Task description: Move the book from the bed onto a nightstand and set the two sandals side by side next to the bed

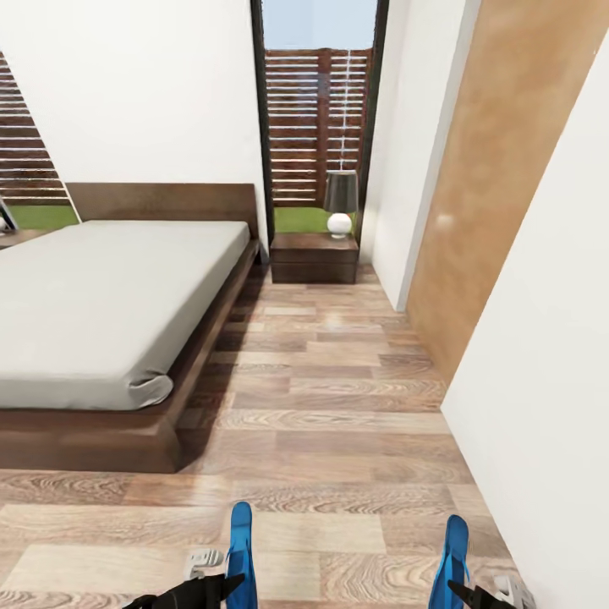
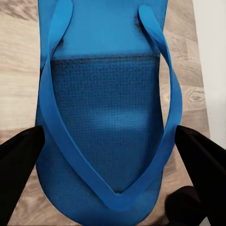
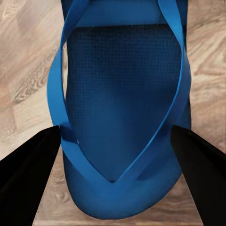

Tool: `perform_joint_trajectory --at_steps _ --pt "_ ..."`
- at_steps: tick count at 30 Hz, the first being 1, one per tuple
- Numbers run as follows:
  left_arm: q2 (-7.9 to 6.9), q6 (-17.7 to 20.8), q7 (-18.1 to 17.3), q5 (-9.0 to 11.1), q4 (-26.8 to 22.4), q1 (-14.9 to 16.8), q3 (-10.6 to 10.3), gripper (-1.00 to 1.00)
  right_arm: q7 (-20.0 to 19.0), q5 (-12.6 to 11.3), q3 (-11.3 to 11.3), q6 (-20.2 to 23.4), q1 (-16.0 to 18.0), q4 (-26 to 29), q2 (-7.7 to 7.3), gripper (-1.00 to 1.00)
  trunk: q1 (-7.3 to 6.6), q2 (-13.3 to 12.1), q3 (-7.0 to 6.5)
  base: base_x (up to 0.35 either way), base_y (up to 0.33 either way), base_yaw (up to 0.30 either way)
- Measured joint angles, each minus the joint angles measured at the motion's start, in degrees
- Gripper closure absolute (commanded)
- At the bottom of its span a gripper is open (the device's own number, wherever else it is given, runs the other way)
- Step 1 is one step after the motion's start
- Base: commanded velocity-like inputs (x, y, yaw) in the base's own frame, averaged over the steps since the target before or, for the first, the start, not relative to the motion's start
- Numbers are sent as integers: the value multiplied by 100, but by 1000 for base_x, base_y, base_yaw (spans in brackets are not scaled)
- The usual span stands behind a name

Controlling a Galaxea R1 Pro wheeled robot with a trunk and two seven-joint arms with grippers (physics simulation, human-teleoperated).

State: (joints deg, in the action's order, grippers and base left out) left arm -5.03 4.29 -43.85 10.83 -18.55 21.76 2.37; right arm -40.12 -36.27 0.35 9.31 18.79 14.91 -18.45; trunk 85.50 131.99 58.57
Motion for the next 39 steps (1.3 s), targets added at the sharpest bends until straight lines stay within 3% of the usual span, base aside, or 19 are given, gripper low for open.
perform_joint_trajectory --at_steps 20,21,23,24,25,28,32,39 --pt "0 0 0 0 0 0 0 100 6 34 13 -3 2 0 51 100 0 0 0 333 2 0" --pt "0 0 0 0 1 1 0 100 -31 207 28 -25 -1 -4 167 100 0 0 0 333 0 0" --pt "-2 0 2 0 0 1 2 100 44 556 19 -170 3 -2 259 100 0 0 0 333 0 0" --pt "-4 0 16 -2 0 1 4 100 70 866 27 -223 1 -1 289 100 0 0 0 333 0 0" --pt "-4 0 37 -6 0 1 3 100 51 1365 28 -270 -1 9 348 100 0 0 1 333 0 0" --pt "10 0 55 -10 1 1 -4 100 97 1918 -6 -320 0 21 448 100 0 0 0 333 0 0" --pt "64 0 61 -10 0 1 -7 100 63 2102 -33 -354 1 4 461 100 0 0 0 333 0 0" --pt "64 0 62 -9 0 1 1 100 73 2131 -37 -375 -1 -167 446 100 0 0 0 333 0 0"
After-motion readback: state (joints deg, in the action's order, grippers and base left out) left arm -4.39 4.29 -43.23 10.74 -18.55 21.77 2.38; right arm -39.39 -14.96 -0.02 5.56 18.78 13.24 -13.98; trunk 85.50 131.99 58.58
